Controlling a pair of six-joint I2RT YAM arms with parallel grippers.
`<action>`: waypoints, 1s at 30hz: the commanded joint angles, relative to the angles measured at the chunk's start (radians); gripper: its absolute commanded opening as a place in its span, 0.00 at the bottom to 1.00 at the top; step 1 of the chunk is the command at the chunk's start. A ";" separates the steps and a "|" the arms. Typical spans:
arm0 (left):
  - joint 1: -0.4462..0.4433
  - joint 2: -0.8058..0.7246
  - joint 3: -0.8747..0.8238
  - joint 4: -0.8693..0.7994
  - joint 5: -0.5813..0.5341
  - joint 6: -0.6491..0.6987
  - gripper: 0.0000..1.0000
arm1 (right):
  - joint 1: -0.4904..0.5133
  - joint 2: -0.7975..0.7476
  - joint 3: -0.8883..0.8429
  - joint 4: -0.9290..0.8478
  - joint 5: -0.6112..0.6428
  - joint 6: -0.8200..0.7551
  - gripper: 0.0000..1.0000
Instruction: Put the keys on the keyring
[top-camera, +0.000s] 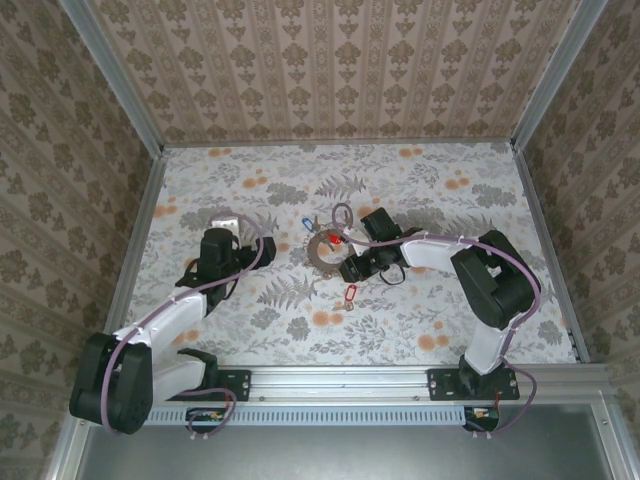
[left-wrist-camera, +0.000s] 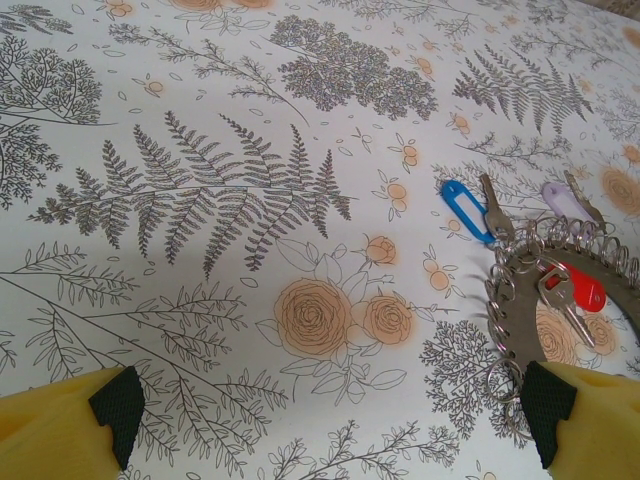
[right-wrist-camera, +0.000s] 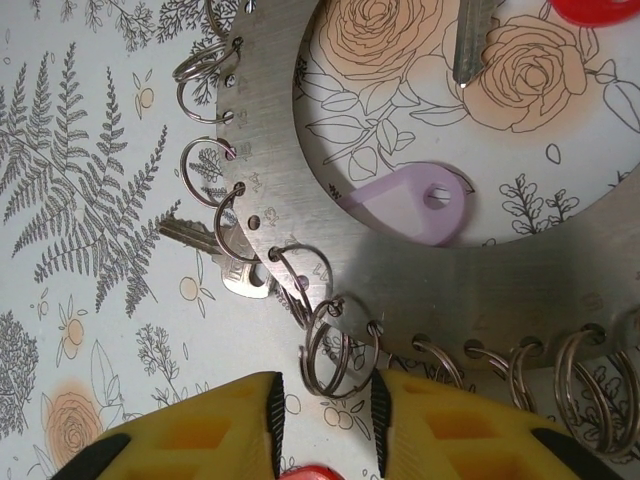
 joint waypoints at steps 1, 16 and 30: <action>0.011 -0.016 -0.020 0.017 0.020 -0.016 1.00 | -0.003 0.002 0.028 -0.015 -0.023 0.002 0.30; 0.018 -0.012 -0.020 0.020 0.027 -0.020 1.00 | 0.013 -0.057 0.060 -0.059 0.050 0.024 0.35; 0.027 -0.010 -0.024 0.023 0.031 -0.027 1.00 | 0.029 0.016 0.075 -0.059 0.034 0.027 0.34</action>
